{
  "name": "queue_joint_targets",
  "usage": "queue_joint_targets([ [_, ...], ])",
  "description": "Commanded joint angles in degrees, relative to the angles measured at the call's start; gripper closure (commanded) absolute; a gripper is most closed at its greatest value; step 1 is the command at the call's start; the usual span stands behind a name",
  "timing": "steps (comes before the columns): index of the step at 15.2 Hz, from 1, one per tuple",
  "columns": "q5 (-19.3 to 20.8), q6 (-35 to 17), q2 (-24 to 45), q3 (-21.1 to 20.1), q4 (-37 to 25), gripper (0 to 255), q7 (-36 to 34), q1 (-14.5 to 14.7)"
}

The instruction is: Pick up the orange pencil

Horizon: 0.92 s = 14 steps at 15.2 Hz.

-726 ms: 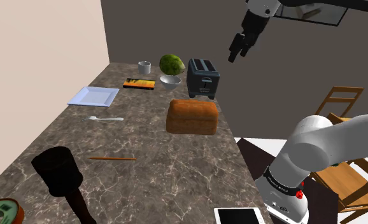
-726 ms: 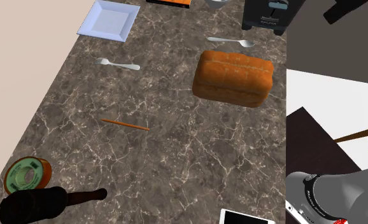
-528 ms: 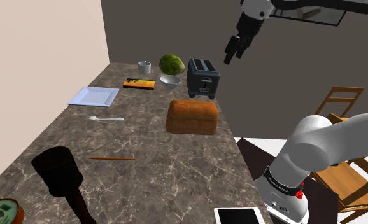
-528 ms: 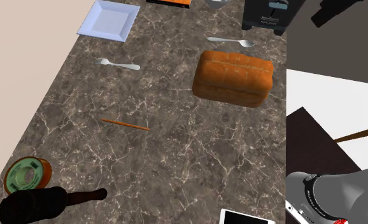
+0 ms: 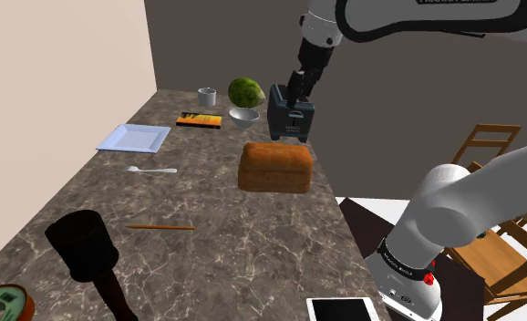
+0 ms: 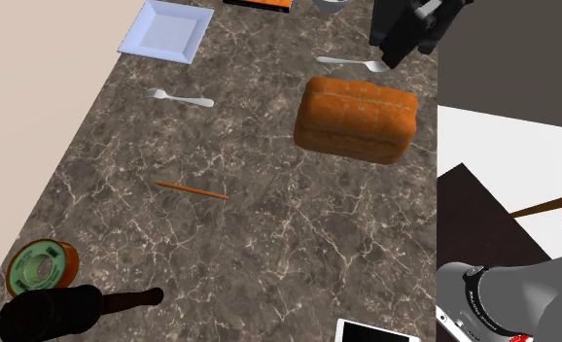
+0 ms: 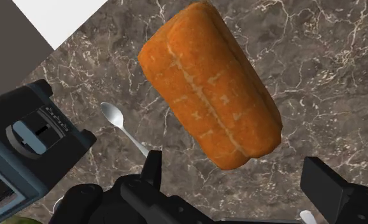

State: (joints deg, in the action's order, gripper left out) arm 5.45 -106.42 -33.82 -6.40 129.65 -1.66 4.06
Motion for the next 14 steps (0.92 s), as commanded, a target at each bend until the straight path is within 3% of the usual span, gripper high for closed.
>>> queue_joint_targets([
  [1,0.0,-1.9,2.5,-1.4,-0.1,0,-0.3,0.9],
  [14,4.2,-11.8,23.2,-11.0,-6.7,0,-4.4,5.0],
])
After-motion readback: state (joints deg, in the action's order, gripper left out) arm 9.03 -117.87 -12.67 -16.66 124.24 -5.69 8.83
